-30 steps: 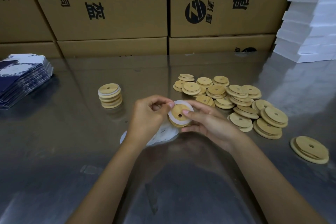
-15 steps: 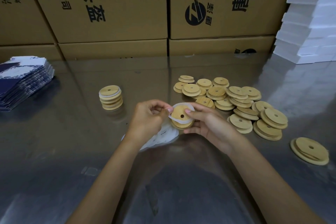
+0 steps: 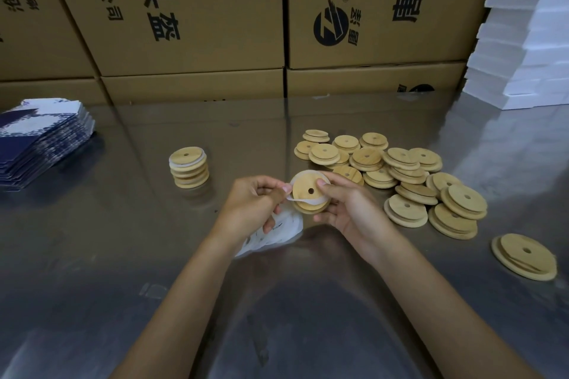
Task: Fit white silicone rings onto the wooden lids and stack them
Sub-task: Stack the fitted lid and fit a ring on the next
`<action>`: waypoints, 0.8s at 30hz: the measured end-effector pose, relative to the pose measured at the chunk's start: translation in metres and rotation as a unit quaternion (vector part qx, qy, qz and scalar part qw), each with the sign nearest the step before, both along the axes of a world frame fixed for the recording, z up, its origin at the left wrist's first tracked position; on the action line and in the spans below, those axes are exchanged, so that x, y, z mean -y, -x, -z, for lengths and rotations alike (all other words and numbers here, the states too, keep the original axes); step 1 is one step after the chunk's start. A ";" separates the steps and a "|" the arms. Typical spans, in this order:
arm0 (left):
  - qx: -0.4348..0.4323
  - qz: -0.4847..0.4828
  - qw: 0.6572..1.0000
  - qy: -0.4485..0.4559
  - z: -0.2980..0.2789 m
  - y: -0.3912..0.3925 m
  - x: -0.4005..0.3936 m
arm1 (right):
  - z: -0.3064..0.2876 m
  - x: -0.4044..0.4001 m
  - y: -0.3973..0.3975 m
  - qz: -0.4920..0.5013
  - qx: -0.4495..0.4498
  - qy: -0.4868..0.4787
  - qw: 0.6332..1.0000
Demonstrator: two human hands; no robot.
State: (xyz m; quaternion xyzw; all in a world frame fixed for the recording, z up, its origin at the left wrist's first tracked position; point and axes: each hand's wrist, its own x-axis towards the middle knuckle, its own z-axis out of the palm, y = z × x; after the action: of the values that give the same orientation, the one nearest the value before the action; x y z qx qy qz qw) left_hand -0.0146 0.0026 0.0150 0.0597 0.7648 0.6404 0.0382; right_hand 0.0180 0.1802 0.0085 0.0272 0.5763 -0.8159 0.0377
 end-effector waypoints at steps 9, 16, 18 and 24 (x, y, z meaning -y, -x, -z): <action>-0.035 0.009 0.998 -0.043 -0.001 -0.009 -0.012 | -0.001 0.000 0.000 0.006 -0.023 0.018 1.000; -0.015 0.004 0.999 -0.038 0.004 -0.008 -0.016 | -0.002 -0.001 -0.001 0.013 -0.013 0.030 0.999; -0.033 -0.007 0.999 -0.040 0.005 -0.008 -0.016 | -0.002 -0.001 -0.001 0.019 -0.004 0.017 1.000; -0.088 -0.013 0.996 0.012 0.003 -0.012 -0.018 | 0.000 0.006 -0.005 0.006 0.007 -0.103 0.995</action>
State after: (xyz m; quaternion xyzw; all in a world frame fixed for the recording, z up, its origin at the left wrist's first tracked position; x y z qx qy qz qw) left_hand -0.0031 0.0204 0.0117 0.1052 0.7736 0.6238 -0.0374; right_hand 0.0226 0.1741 0.0080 0.0404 0.6568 -0.7523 0.0339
